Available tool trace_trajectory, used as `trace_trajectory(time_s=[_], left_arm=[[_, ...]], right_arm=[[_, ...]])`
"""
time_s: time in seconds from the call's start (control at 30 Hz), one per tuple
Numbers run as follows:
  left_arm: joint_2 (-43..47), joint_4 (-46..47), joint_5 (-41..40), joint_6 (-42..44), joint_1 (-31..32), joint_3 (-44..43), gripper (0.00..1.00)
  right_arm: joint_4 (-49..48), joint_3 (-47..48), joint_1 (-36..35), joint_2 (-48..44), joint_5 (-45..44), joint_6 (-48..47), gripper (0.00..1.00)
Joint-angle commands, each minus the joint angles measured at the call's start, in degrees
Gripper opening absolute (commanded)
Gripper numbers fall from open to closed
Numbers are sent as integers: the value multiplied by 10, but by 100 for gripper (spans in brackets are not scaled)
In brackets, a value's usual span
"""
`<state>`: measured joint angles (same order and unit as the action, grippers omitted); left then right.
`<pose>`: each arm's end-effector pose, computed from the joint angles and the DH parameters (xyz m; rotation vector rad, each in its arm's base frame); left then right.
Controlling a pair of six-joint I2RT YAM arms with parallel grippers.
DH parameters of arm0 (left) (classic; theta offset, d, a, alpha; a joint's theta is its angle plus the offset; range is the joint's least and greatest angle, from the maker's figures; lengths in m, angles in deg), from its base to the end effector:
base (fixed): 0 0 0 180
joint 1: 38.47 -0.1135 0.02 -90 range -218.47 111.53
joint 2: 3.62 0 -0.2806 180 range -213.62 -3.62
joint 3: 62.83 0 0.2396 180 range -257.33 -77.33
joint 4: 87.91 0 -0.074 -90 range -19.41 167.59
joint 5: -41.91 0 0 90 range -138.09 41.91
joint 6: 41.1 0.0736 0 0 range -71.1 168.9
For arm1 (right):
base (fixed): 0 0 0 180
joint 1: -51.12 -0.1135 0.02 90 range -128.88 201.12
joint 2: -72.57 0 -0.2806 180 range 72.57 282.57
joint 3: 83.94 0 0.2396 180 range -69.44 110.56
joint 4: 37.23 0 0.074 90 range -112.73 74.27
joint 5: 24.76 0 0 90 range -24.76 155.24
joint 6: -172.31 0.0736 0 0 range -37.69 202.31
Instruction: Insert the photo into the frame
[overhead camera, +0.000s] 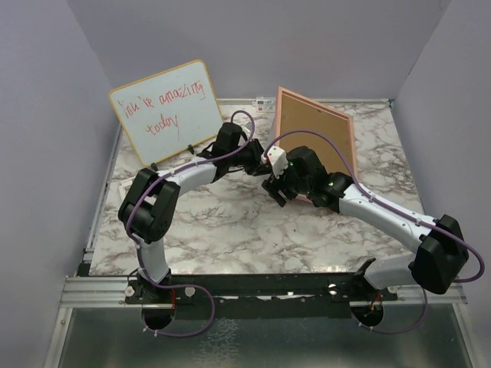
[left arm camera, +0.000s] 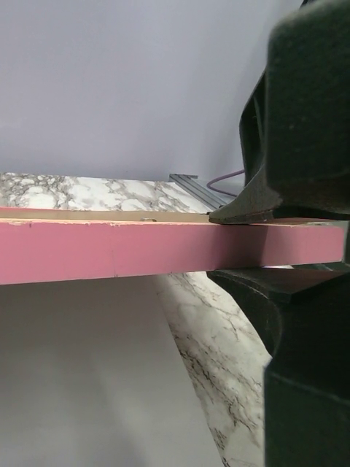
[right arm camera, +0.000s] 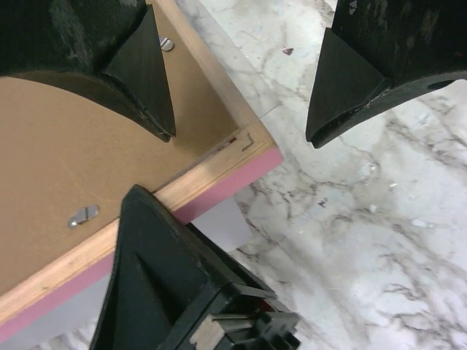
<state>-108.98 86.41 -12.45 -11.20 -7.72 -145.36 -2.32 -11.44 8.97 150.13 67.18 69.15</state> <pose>0.3500 -0.2581 0.2272 -0.1603 2.3823 -1.5228 0.2291 0.2108 0.2716 -1.0772 2.0167 0.3045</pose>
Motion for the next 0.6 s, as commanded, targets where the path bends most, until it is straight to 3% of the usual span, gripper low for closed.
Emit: trace_trajectory(time_s=[0.0,0.13,0.33,0.57], left_arm=[[-9,-45,9,19,-3,-44,0],[-14,-70,9,36,-6,-56,0],[-22,-94,4,58,-13,-67,0],[-35,-126,0,83,-18,-85,0]], right_arm=[[-3,-1,-6,0,-105,-40,77],[-6,1,-7,-10,-168,-59,70],[12,13,-7,-26,-257,-59,45],[-6,4,-7,-80,-276,-66,43]])
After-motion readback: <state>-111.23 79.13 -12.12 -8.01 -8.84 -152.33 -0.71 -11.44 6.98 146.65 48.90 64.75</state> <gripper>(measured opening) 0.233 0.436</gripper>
